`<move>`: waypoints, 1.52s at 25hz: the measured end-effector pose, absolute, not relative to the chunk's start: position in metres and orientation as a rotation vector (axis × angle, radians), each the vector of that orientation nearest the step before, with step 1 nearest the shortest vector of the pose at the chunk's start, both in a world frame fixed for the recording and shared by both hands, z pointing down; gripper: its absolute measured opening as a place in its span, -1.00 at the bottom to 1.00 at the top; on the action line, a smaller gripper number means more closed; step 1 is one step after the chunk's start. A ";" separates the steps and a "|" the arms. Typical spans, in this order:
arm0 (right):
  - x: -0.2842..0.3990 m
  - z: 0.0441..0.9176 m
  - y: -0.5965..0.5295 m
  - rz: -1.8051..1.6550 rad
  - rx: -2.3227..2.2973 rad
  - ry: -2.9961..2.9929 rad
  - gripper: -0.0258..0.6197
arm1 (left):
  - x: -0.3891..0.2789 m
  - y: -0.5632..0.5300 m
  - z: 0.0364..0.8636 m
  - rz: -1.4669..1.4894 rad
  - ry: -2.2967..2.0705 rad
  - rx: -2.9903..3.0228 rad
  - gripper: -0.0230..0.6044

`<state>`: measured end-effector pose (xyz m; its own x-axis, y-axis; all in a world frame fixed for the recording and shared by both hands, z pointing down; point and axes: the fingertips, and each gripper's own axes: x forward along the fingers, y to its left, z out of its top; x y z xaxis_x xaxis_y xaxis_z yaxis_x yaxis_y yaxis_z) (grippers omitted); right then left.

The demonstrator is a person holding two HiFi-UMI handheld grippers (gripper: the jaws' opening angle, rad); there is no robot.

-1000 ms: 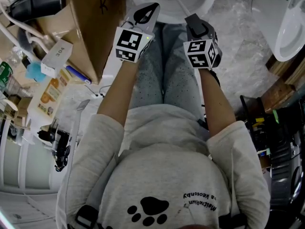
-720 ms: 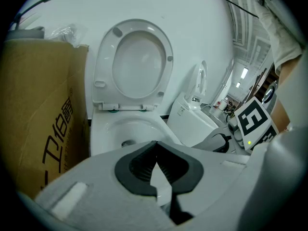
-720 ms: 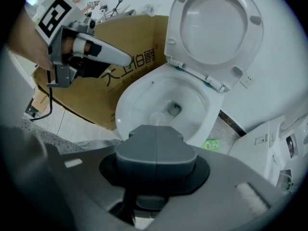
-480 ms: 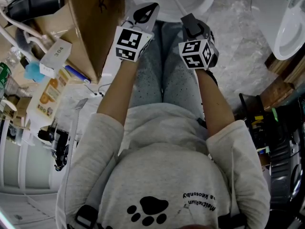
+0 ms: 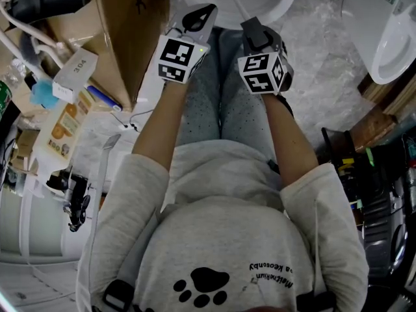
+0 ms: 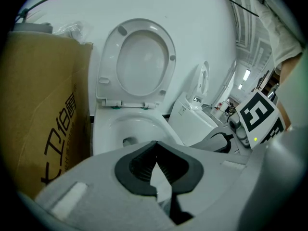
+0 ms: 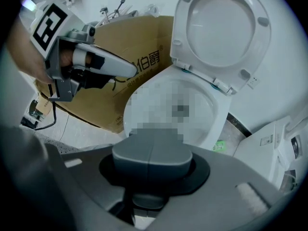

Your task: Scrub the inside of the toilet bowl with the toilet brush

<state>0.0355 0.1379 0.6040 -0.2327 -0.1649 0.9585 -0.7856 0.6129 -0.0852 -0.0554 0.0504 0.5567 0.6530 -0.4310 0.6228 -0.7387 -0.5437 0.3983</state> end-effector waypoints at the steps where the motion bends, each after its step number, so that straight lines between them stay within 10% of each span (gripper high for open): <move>1: 0.034 0.603 0.137 0.703 0.777 -1.742 -0.43 | -0.056 0.051 0.557 0.607 -0.908 2.210 -0.93; 38: -0.010 0.571 0.055 0.568 0.676 -1.843 -0.44 | -0.078 0.036 0.557 0.592 -0.976 2.145 -0.93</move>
<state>-0.0100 0.0547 0.5710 -0.2965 -0.1865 0.9366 -0.6816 0.7283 -0.0708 -0.0776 0.0356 0.5568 0.6121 -0.4637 0.6406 -0.7823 -0.4735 0.4047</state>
